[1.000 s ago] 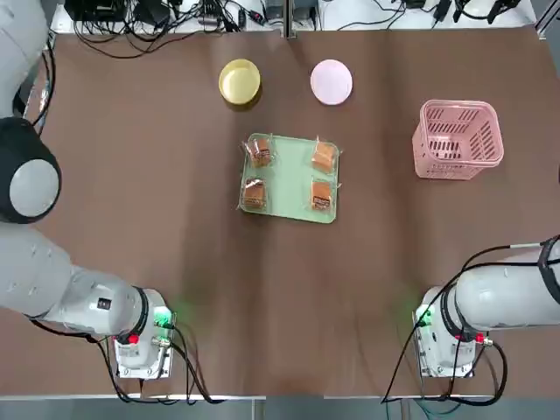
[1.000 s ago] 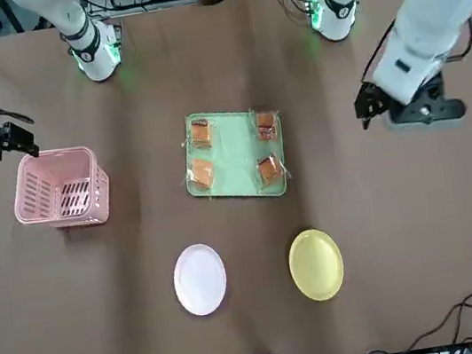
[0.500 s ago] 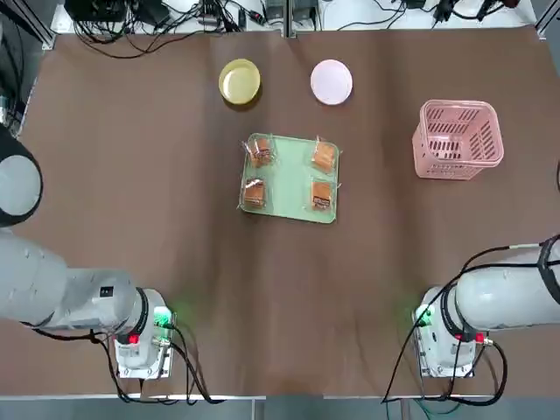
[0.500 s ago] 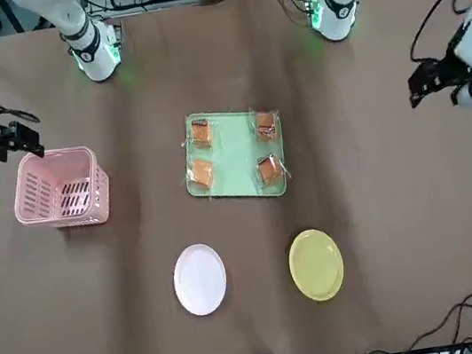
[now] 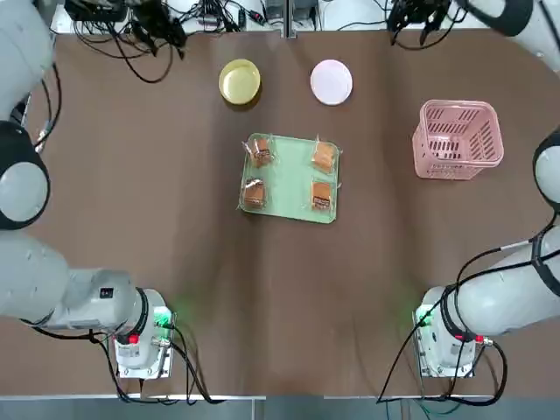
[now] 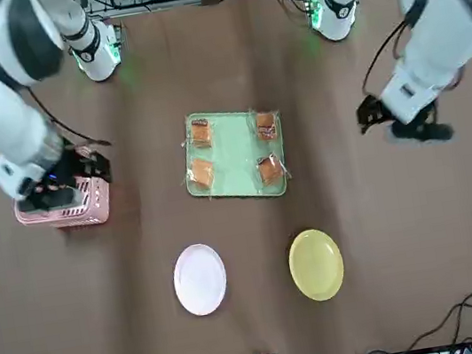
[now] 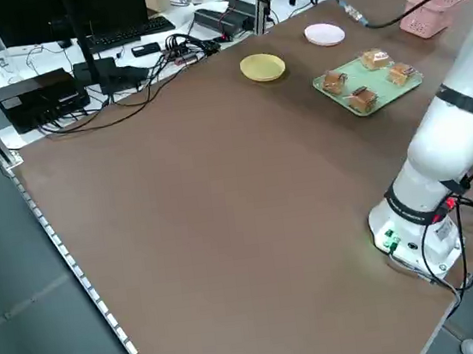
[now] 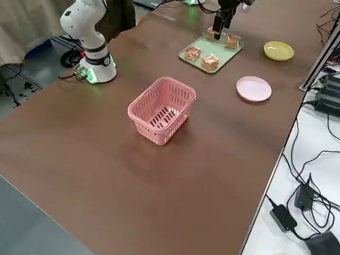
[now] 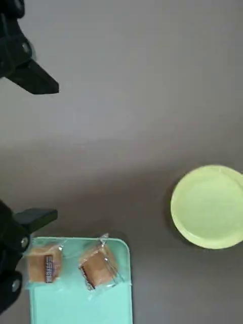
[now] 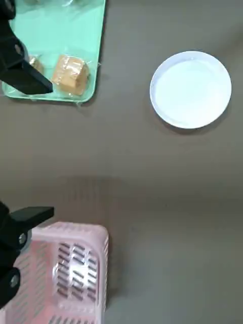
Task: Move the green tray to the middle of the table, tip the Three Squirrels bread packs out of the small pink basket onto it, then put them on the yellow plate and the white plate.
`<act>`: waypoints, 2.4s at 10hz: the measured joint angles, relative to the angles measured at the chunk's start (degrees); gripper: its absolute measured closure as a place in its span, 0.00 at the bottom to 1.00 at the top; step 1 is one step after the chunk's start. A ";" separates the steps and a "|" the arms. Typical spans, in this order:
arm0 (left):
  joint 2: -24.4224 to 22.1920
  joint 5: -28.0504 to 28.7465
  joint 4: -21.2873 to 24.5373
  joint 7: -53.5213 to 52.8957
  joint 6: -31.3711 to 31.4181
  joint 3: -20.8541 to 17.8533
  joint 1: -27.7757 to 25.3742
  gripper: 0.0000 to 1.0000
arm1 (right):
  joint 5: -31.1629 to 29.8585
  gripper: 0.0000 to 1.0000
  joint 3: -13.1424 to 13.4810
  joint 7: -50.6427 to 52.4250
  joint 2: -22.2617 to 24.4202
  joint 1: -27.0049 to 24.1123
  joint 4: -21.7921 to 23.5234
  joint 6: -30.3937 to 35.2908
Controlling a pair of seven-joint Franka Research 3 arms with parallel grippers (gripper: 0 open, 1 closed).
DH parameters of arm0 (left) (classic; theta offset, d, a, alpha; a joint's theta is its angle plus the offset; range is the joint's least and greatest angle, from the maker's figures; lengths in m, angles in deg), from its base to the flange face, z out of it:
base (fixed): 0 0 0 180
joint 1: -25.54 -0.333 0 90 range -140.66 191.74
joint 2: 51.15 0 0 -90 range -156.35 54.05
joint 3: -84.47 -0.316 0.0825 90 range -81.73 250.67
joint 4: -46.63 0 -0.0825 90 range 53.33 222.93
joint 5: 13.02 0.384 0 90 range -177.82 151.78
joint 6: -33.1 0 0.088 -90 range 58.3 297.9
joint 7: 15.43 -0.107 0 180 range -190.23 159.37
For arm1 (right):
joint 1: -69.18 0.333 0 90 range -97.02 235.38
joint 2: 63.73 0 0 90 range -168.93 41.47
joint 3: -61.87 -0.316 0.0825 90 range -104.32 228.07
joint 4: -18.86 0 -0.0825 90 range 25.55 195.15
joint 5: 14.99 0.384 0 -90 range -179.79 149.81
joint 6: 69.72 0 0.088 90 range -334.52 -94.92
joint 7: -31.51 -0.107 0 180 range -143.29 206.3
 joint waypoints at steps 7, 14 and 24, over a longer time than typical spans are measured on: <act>22.07 7.02 3.74 40.76 28.51 6.32 15.74 0.00 | 0.03 0.04 -0.16 -23.09 -7.51 13.77 11.37 -19.36; 31.70 16.06 -0.32 50.36 29.89 5.68 18.42 0.00 | 0.03 0.05 -0.12 -33.98 -15.44 20.00 16.89 -34.46; 34.48 16.22 -2.70 52.51 29.76 -1.89 27.15 0.08 | 0.03 0.05 -0.08 -35.77 -19.68 21.60 16.94 -38.08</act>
